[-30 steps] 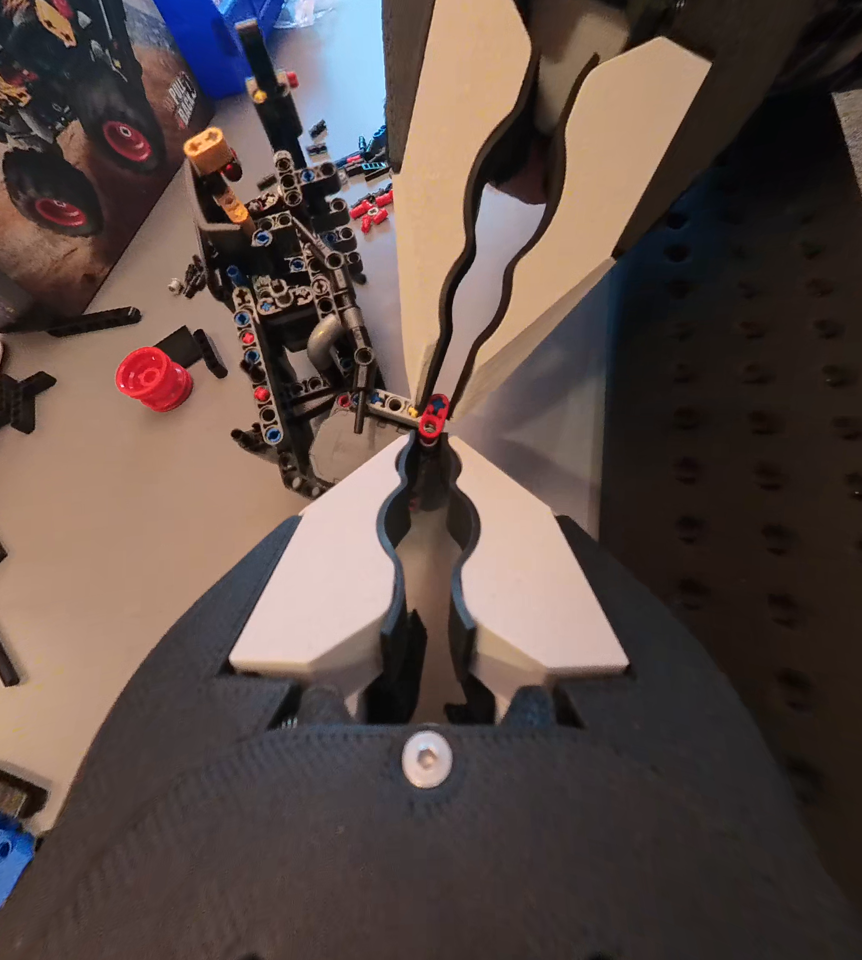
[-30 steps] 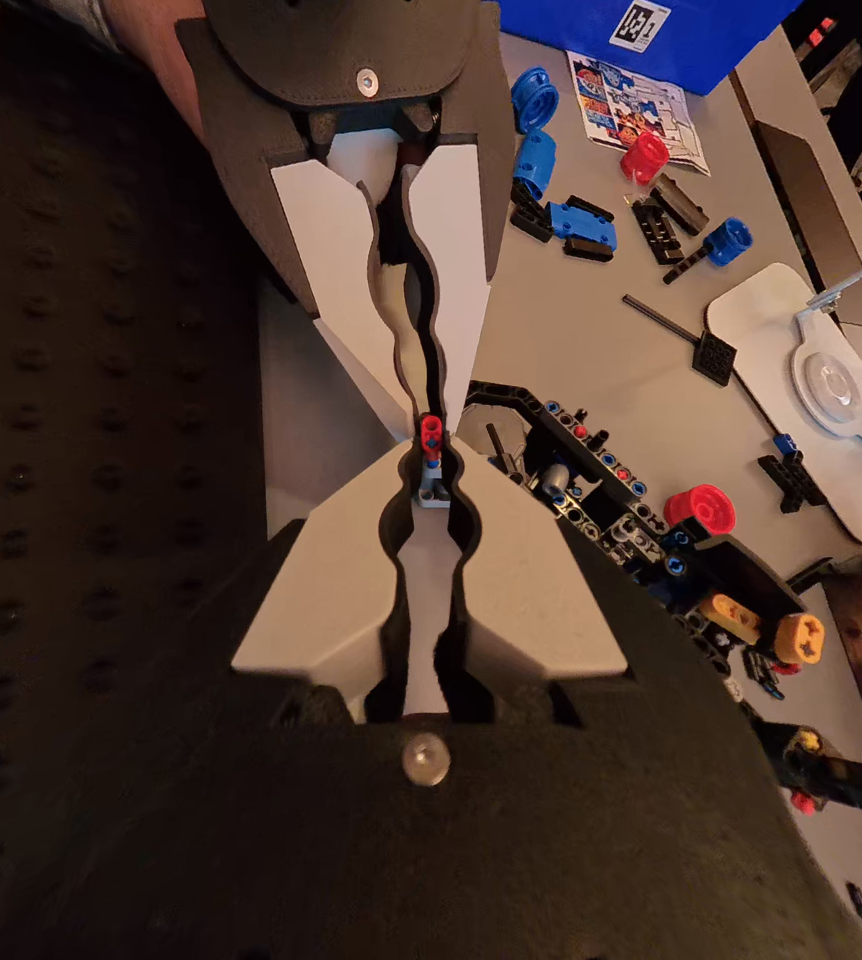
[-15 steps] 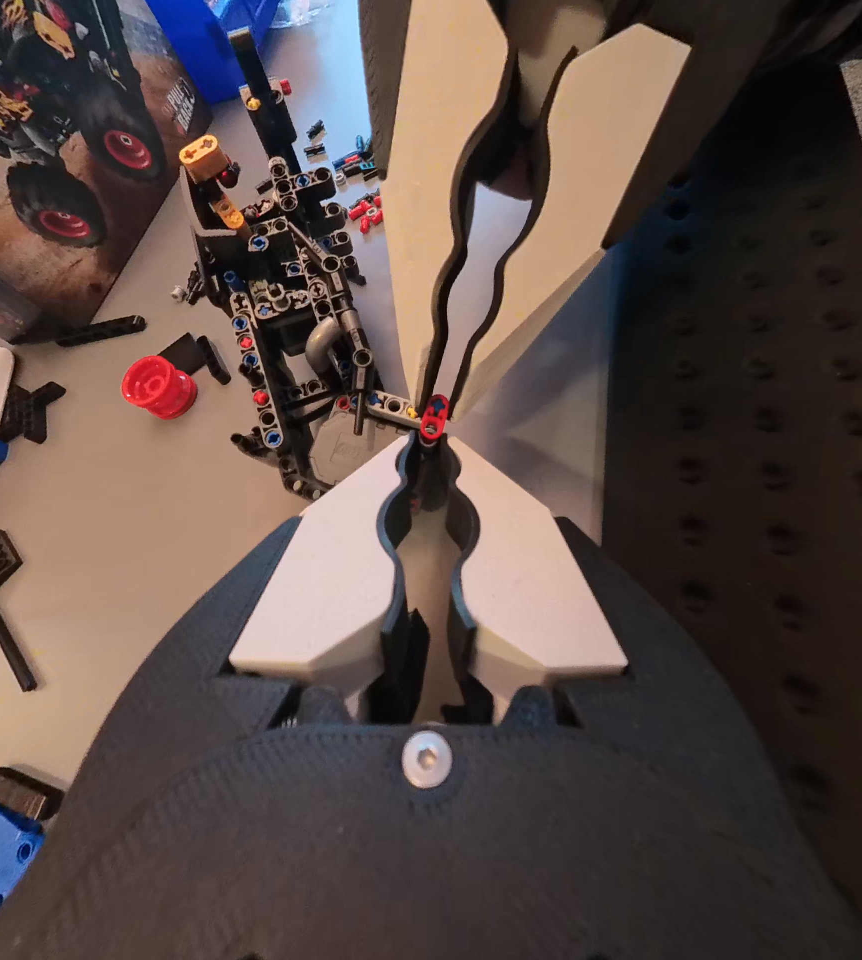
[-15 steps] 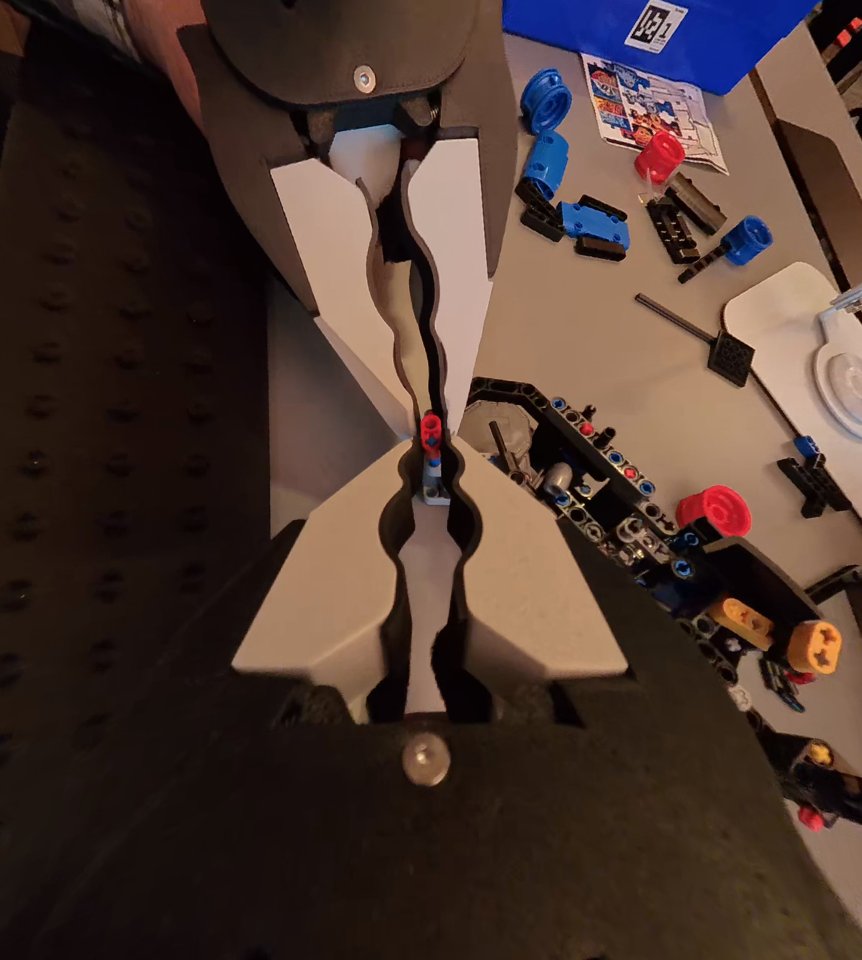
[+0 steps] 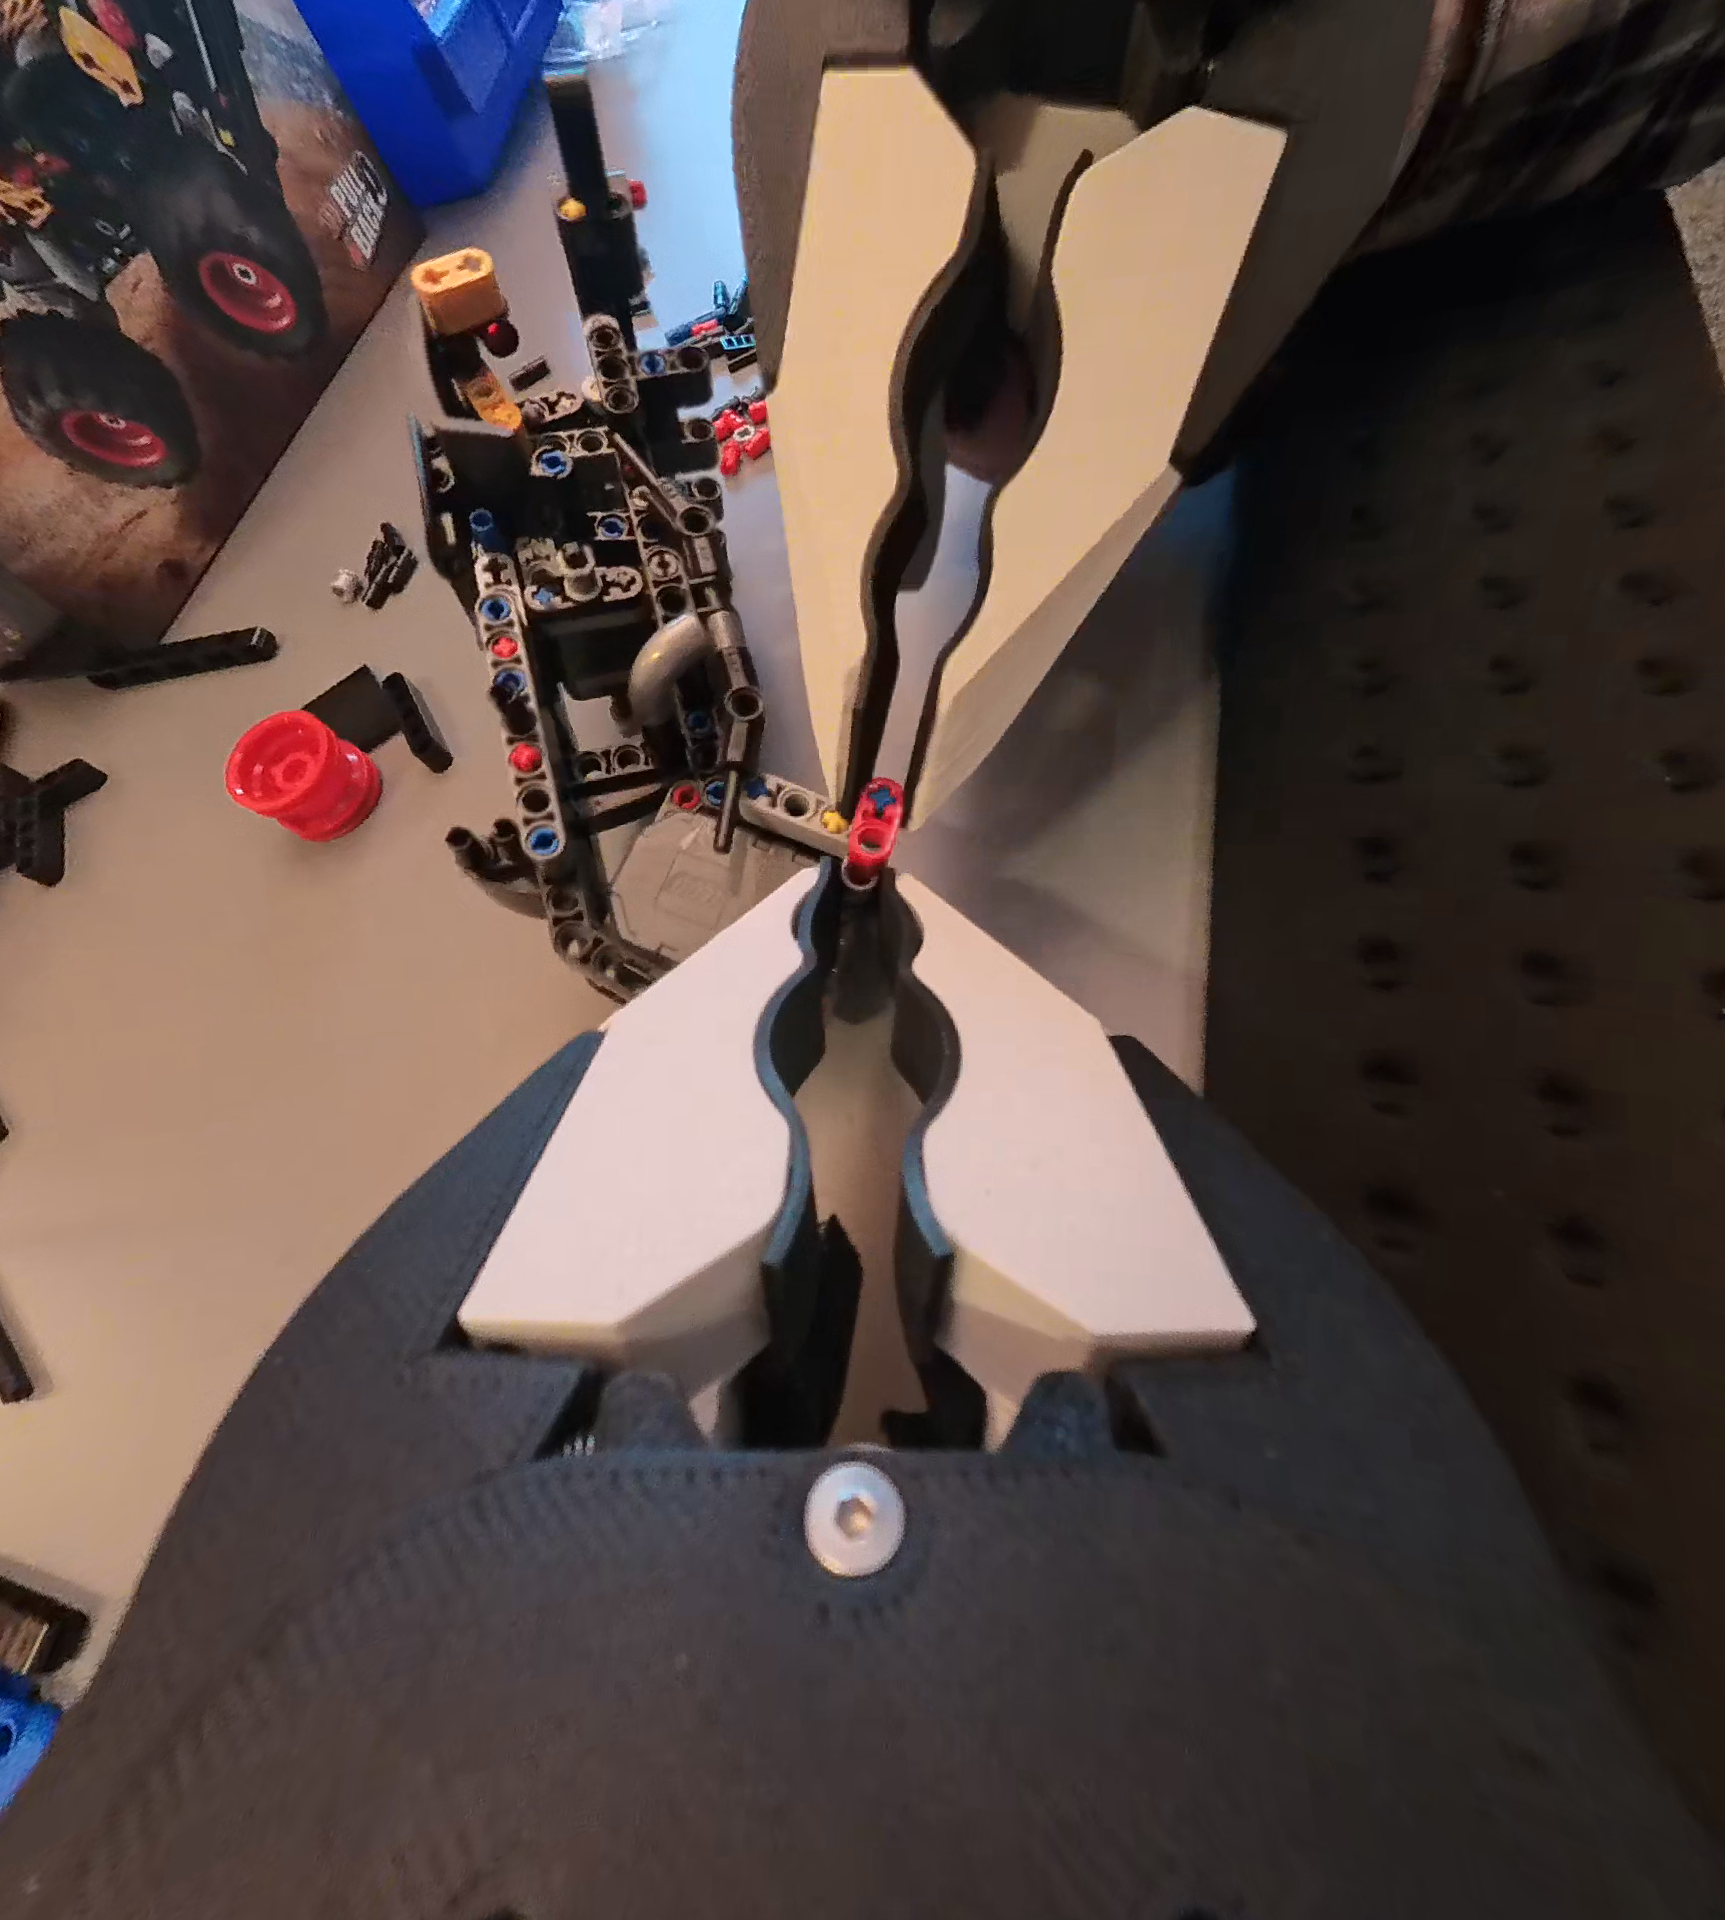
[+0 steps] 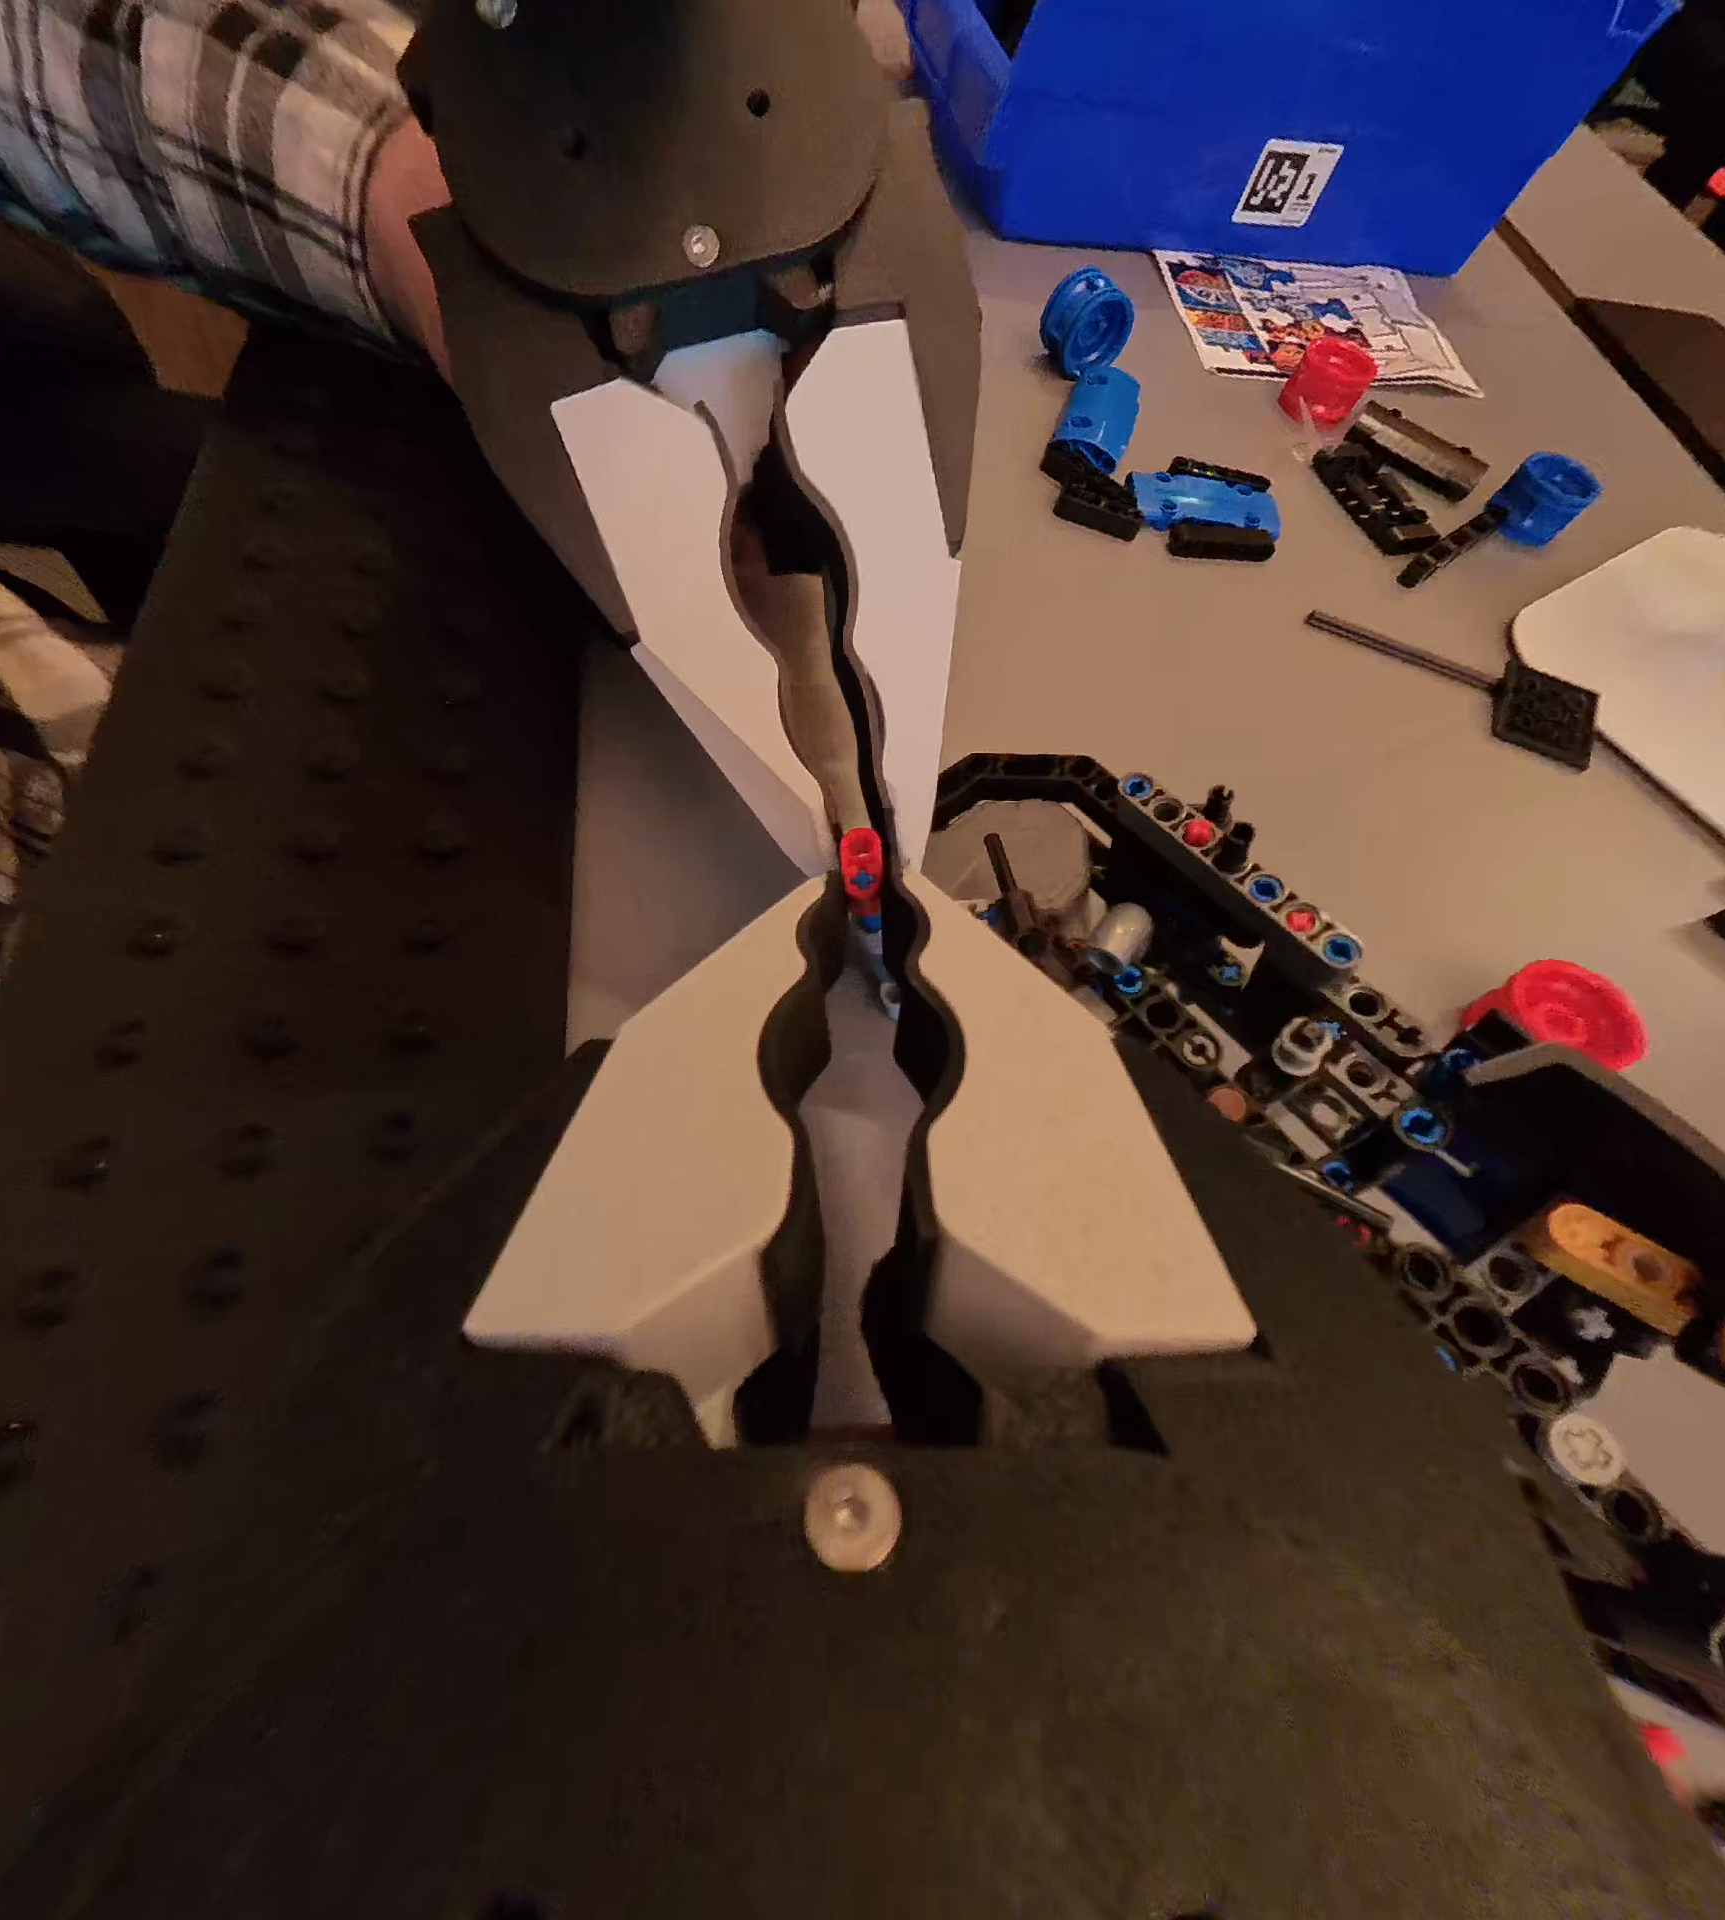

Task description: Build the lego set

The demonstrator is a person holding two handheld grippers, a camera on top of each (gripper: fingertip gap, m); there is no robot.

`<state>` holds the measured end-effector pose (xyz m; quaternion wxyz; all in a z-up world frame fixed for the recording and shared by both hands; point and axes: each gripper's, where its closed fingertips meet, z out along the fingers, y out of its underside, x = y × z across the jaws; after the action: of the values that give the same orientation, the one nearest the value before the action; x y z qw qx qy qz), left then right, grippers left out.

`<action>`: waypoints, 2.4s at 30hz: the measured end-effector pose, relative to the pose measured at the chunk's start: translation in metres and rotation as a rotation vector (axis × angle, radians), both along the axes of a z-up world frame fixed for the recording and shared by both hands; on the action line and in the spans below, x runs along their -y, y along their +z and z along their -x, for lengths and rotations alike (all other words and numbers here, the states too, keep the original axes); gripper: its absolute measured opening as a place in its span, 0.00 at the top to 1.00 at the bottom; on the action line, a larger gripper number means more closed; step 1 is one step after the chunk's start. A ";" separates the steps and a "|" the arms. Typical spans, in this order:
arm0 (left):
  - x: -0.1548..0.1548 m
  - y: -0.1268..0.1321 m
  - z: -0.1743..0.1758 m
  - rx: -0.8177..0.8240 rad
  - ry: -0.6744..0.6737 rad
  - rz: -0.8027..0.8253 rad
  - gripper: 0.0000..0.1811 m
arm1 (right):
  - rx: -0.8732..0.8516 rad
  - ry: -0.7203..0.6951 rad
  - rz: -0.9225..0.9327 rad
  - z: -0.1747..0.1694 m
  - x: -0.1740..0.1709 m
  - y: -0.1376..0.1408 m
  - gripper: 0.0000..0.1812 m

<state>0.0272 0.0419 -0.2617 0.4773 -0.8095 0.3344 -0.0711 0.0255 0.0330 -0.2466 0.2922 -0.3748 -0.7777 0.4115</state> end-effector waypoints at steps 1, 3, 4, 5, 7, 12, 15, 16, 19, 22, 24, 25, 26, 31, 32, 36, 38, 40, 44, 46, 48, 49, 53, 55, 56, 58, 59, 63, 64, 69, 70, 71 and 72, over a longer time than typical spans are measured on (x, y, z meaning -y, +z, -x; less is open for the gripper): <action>0.000 0.000 0.000 0.000 0.000 0.000 0.97 | 0.001 -0.002 0.033 0.000 -0.001 0.000 0.97; -0.001 0.000 0.001 0.006 0.004 0.002 0.97 | -0.009 0.002 0.025 0.001 -0.001 0.000 0.97; -0.001 0.000 0.001 0.010 0.006 0.003 0.97 | -0.008 0.000 0.041 0.002 -0.002 0.000 0.97; -0.002 0.000 0.003 0.013 0.014 0.005 0.97 | -0.007 -0.006 0.048 0.003 -0.004 0.000 0.97; -0.003 0.000 0.005 0.032 0.021 0.014 0.98 | -0.016 -0.008 0.045 0.005 -0.005 0.001 0.97; -0.005 0.000 0.008 0.085 0.030 0.036 0.98 | -0.036 0.008 0.016 0.009 -0.005 0.001 0.97; -0.005 0.000 0.008 0.101 0.031 0.042 0.98 | -0.055 0.032 0.000 0.009 -0.006 0.000 0.97; -0.005 0.000 0.009 0.104 0.033 0.043 0.98 | -0.058 0.036 -0.011 0.010 -0.006 0.000 0.97; -0.007 0.000 0.009 0.111 0.034 0.046 0.98 | -0.090 0.043 -0.072 0.010 -0.007 0.000 0.97; -0.008 0.000 0.009 0.117 0.034 0.047 0.98 | -0.109 0.057 -0.104 0.009 -0.009 -0.001 0.97; -0.009 0.000 0.010 0.132 0.035 0.053 0.98 | -0.123 0.060 -0.134 0.010 -0.009 -0.001 0.97; -0.009 0.000 0.011 0.134 0.036 0.053 0.98 | -0.126 0.060 -0.136 0.011 -0.009 -0.001 0.97; -0.009 0.000 0.011 0.139 0.036 0.056 0.98 | -0.123 0.063 -0.122 0.011 -0.010 -0.001 0.97; -0.013 0.001 0.013 0.172 0.034 0.071 0.97 | -0.080 0.047 -0.022 0.014 -0.014 0.001 0.97; -0.013 0.001 0.014 0.167 0.030 0.067 0.97 | -0.076 0.042 -0.011 0.015 -0.015 0.001 0.97; -0.018 0.002 0.014 0.143 0.032 0.040 0.92 | -0.064 0.027 0.022 0.017 -0.018 0.002 0.97; -0.020 0.001 0.013 0.120 0.025 0.028 0.95 | -0.067 0.028 0.011 0.018 -0.019 0.002 0.97; -0.021 0.001 0.013 0.118 0.021 0.029 0.96 | -0.065 0.023 0.009 0.018 -0.020 0.002 0.97; -0.021 0.001 0.013 0.109 0.016 0.027 0.96 | -0.071 0.016 -0.065 0.018 -0.020 0.001 0.97; -0.021 0.001 0.013 0.111 0.014 0.027 0.96 | -0.071 0.014 -0.120 0.018 -0.020 0.001 0.97; -0.021 0.001 0.014 0.112 0.014 0.028 0.96 | -0.067 0.008 -0.172 0.018 -0.021 0.000 0.97; -0.022 0.001 0.014 0.112 0.015 0.027 0.96 | -0.057 0.001 -0.183 0.018 -0.021 0.000 0.97; -0.023 0.001 0.014 0.111 0.015 0.028 0.96 | -0.004 -0.012 -0.267 0.019 -0.022 -0.004 0.97; -0.023 0.000 0.013 0.104 0.010 0.023 0.97 | 0.028 -0.017 -0.281 0.018 -0.024 -0.007 0.97; -0.023 0.000 0.013 0.109 0.010 0.027 0.97 | 0.035 -0.018 -0.271 0.018 -0.024 -0.007 0.97; -0.024 0.000 0.013 0.107 0.013 0.025 0.97 | 0.051 -0.016 -0.248 0.018 -0.025 -0.007 0.97; -0.024 0.001 0.013 0.113 0.013 0.028 0.97 | 0.063 -0.013 -0.242 0.018 -0.025 -0.007 0.97; -0.025 0.001 0.016 0.116 0.019 0.027 0.97 | 0.047 -0.024 -0.215 0.021 -0.025 -0.004 0.97; -0.025 0.001 0.015 0.114 0.015 0.023 0.97 | 0.034 -0.021 -0.189 0.021 -0.024 0.001 0.95; -0.025 0.010 0.015 0.183 0.024 0.017 0.97 | 0.012 -0.057 -0.101 0.012 -0.039 0.016 0.89; -0.026 0.012 0.016 0.201 0.030 0.014 0.97 | 0.018 -0.058 -0.101 0.010 -0.041 0.014 0.89; -0.026 0.015 0.017 0.225 0.034 0.013 0.97 | 0.018 -0.054 -0.094 0.008 -0.040 0.014 0.89; -0.026 0.017 0.018 0.251 0.041 0.012 0.97 | 0.023 -0.060 -0.095 0.008 -0.040 0.012 0.89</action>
<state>0.0089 0.0683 -0.2443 0.5118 -0.8038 0.2550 -0.1641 0.0175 0.0734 -0.2342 0.3129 -0.3882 -0.7882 0.3608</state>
